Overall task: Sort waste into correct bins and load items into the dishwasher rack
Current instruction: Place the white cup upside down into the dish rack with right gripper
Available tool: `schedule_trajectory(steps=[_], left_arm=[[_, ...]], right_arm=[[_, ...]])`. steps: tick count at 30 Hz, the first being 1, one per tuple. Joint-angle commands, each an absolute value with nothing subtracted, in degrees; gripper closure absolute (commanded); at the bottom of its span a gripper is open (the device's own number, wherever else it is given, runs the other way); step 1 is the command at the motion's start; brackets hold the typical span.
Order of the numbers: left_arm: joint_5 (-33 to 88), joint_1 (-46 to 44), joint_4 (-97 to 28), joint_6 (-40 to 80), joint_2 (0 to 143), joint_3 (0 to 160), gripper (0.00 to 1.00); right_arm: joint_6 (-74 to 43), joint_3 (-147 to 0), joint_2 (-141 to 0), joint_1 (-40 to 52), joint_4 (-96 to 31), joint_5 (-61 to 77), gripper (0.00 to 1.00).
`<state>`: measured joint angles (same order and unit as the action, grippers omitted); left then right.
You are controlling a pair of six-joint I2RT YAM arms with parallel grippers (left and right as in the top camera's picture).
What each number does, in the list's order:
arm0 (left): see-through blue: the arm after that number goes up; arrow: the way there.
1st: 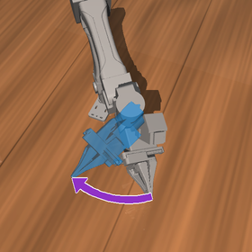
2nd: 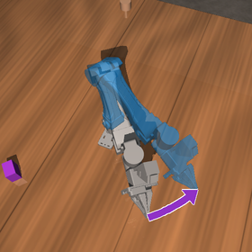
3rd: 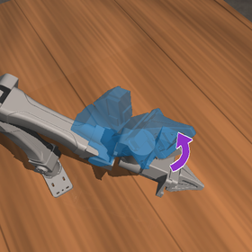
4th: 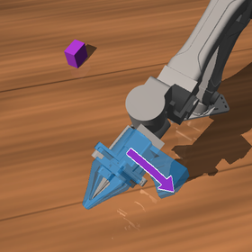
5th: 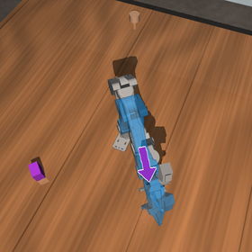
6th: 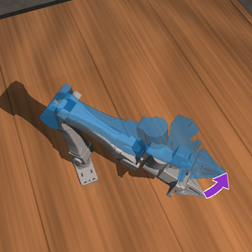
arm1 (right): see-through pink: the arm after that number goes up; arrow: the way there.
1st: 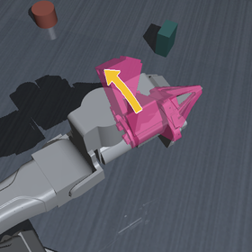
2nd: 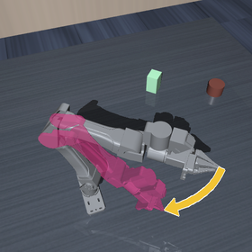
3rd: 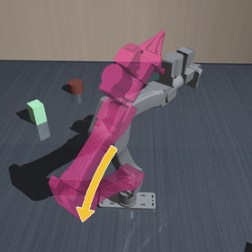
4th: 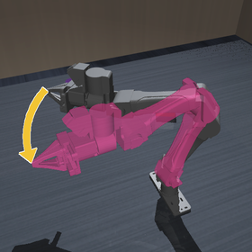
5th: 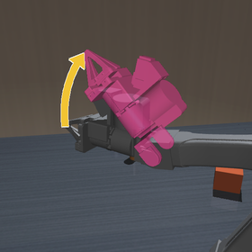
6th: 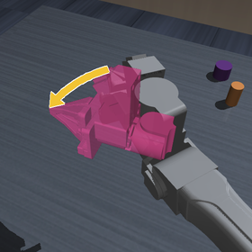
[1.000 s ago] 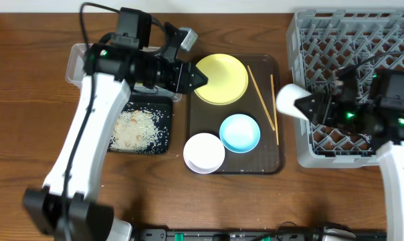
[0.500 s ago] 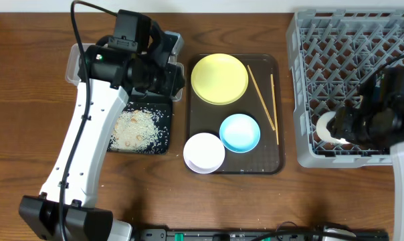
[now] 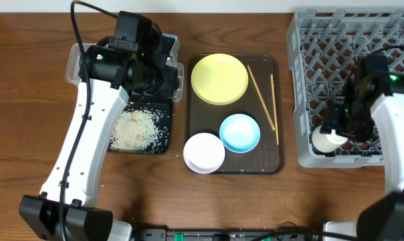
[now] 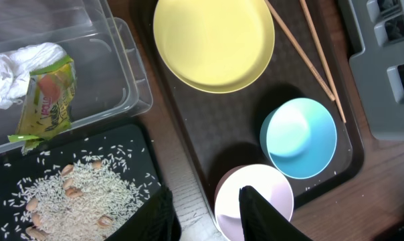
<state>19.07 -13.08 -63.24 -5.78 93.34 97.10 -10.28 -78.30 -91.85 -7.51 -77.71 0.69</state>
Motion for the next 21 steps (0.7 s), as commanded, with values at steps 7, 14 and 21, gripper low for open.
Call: schedule_trajectory(steps=[7, 14, 21], left_arm=[[18.3, -13.0, -63.6, -5.1, 93.6, 96.6, 0.63], [18.3, -13.0, -63.6, -5.1, 93.6, 96.6, 0.63], [18.3, -13.0, -63.6, -5.1, 93.6, 96.6, 0.63]], right_arm=[[-11.3, -78.5, -97.6, -7.0, -75.7, 0.1, 0.31], [-11.3, -79.2, -97.3, -7.0, -75.4, 2.1, 0.2], [-8.5, -86.6, -95.9, -5.4, -75.8, 10.7, 0.23]])
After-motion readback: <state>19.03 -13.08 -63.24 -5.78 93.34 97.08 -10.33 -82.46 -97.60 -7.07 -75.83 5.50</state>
